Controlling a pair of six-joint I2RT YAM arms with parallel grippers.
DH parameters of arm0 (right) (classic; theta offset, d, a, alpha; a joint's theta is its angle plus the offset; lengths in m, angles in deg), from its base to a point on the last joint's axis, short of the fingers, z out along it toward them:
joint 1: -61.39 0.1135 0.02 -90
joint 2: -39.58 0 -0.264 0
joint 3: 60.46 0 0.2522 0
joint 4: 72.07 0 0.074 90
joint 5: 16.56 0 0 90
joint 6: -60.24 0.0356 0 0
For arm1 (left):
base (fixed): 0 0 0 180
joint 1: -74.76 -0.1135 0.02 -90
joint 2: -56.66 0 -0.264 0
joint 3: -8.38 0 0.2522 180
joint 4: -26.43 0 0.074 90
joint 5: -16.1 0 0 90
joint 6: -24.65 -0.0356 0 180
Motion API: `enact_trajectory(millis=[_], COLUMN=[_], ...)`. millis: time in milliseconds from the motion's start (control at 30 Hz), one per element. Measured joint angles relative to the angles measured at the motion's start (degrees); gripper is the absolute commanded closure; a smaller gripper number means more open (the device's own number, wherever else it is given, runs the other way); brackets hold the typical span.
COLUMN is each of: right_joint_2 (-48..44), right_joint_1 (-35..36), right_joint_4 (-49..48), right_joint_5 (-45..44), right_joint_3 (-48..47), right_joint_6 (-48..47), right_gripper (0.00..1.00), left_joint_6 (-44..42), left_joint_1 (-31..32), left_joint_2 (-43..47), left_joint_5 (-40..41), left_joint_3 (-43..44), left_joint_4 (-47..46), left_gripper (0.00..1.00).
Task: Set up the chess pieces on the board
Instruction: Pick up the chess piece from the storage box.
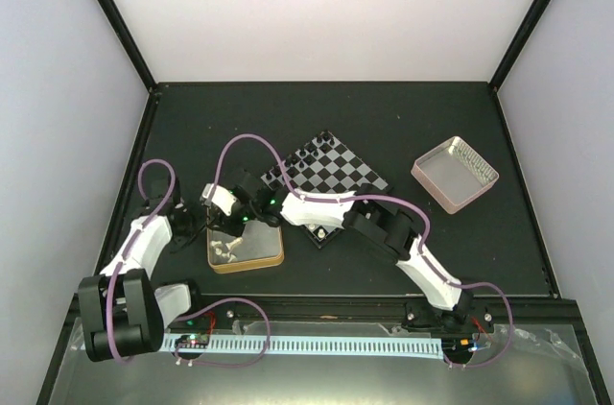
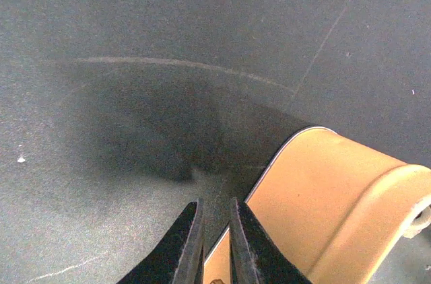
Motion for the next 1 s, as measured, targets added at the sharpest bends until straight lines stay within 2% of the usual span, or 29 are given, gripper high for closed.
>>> enact_trajectory(millis=[167,367,767,933,1000], right_joint_2=[1.79,1.88,4.7,4.72,4.76], right_joint_1=[-0.02,-0.22,-0.5,-0.5,-0.48], right_joint_4=[1.14,1.07,2.43,3.26,3.74], right_joint_5=[-0.09,-0.44,-1.09,-0.74,-0.61], right_joint_3=[-1.29,-1.27,-2.56,-2.82,-3.23], right_joint_6=[-1.11,-2.14,-4.59,-5.49,-5.79], right_gripper=[0.67,0.63,0.63,0.7,0.77], left_joint_6=[-0.44,-0.94,-1.75,-1.92,-1.95], left_joint_1=[-0.52,-0.96,-1.7,-1.7,-1.7], left_joint_2=[-1.09,-2.08,-2.58,-2.75,-2.75], left_joint_5=[-1.9,-4.22,-7.54,-8.26,-8.39], left_joint_3=[-0.17,-0.2,-0.28,-0.28,-0.28], left_joint_4=[-1.16,-2.54,-3.43,-3.61,-3.61], left_gripper=[0.91,0.91,0.91,0.91,0.91])
